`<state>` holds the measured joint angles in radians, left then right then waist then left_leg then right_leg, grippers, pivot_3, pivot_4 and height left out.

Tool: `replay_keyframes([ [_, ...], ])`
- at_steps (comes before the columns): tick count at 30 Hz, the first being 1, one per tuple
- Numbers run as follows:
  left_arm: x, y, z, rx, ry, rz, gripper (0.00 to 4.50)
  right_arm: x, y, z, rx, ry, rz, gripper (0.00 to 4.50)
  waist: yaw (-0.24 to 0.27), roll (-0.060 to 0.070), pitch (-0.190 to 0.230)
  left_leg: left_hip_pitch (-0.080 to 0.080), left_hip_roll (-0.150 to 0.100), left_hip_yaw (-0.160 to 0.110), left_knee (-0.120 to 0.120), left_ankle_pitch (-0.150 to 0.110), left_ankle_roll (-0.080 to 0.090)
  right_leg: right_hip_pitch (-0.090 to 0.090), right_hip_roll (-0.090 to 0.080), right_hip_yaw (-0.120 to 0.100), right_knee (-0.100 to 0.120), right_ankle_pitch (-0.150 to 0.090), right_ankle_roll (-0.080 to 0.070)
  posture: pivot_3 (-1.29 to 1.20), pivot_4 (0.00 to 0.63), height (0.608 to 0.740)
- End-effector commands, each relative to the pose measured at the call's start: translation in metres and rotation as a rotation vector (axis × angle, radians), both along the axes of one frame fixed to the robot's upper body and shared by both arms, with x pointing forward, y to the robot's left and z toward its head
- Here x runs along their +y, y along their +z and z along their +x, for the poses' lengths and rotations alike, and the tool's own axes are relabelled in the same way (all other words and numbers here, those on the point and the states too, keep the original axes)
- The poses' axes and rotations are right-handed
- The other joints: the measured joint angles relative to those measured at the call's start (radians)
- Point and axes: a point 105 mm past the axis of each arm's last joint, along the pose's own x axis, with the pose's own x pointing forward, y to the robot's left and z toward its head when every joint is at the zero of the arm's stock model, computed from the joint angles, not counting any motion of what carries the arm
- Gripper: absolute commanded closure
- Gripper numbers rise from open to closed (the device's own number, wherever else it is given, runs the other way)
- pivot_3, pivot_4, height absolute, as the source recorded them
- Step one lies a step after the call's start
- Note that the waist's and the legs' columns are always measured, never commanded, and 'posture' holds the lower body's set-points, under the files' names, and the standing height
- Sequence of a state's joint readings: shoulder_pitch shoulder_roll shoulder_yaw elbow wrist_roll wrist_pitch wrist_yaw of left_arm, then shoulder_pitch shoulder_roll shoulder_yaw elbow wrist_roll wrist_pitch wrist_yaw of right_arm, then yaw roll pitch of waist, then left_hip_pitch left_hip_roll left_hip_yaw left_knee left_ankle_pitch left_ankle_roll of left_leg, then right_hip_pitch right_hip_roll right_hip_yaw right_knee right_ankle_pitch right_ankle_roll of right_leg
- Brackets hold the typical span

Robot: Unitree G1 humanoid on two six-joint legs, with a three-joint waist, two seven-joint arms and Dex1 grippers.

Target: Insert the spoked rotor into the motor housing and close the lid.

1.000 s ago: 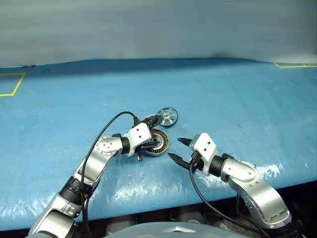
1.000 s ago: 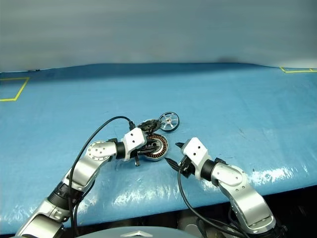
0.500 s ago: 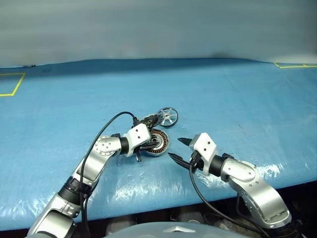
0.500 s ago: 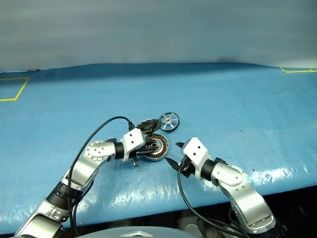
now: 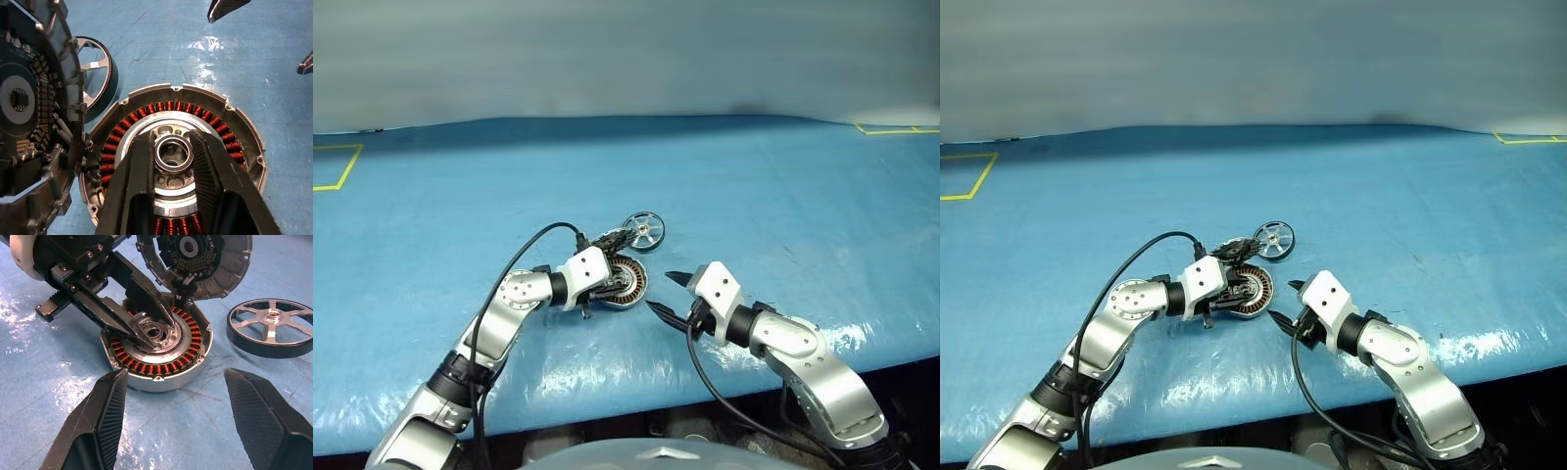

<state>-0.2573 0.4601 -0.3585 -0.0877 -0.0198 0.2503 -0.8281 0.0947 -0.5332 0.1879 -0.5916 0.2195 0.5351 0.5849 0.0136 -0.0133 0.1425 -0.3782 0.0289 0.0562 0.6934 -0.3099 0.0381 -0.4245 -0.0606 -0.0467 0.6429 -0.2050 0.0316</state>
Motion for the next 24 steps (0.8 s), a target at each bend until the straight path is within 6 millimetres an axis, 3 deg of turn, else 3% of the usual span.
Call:
replay_keyframes([
  [1,0.008,-0.010,0.000,0.034,0.052,0.019,1.88,0.002,0.007,0.001,-0.029,0.010,0.006,1.22,0.000,0.000,0.000,0.000,0.000,0.000,0.000,0.000,0.000,0.000,0.000,0.000,0.000,0.000,0.000,0.00,0.150,0.740],
  [6,0.014,0.000,0.006,-0.001,0.091,-0.015,1.88,0.002,0.008,0.001,-0.032,0.010,0.012,1.22,0.000,0.000,0.000,0.000,0.000,0.000,0.000,0.000,0.000,0.000,0.000,0.000,0.000,0.001,0.001,0.00,0.150,0.740],
  [11,0.014,0.025,-0.022,0.043,-0.043,-0.158,1.88,0.007,0.015,0.003,-0.047,0.033,0.050,1.22,-0.008,0.000,0.000,0.000,0.001,0.001,0.001,0.000,0.000,-0.001,0.000,0.001,0.000,0.000,0.001,0.00,0.150,0.740],
  [15,0.025,0.030,-0.029,0.054,-0.030,-0.196,1.88,0.014,0.020,0.005,-0.059,0.071,0.066,1.22,-0.008,0.001,0.001,-0.001,0.006,0.001,0.001,0.000,0.000,-0.001,0.000,0.001,0.000,0.000,0.000,0.00,0.150,0.740],
  [20,0.041,0.031,-0.024,0.034,0.069,-0.204,1.88,0.026,0.020,0.009,-0.055,0.125,0.076,1.22,-0.009,0.001,0.001,0.000,0.006,0.001,0.001,0.000,0.000,-0.001,0.000,0.001,0.000,0.000,0.001,0.00,0.150,0.740],
  [24,0.047,0.030,-0.027,0.028,0.098,-0.203,1.85,0.039,0.018,0.011,-0.052,0.179,0.078,2.12,-0.011,0.001,0.001,-0.001,0.006,0.002,0.001,0.000,0.001,-0.001,0.000,0.001,0.000,0.002,-0.001,0.00,0.150,0.740],
])
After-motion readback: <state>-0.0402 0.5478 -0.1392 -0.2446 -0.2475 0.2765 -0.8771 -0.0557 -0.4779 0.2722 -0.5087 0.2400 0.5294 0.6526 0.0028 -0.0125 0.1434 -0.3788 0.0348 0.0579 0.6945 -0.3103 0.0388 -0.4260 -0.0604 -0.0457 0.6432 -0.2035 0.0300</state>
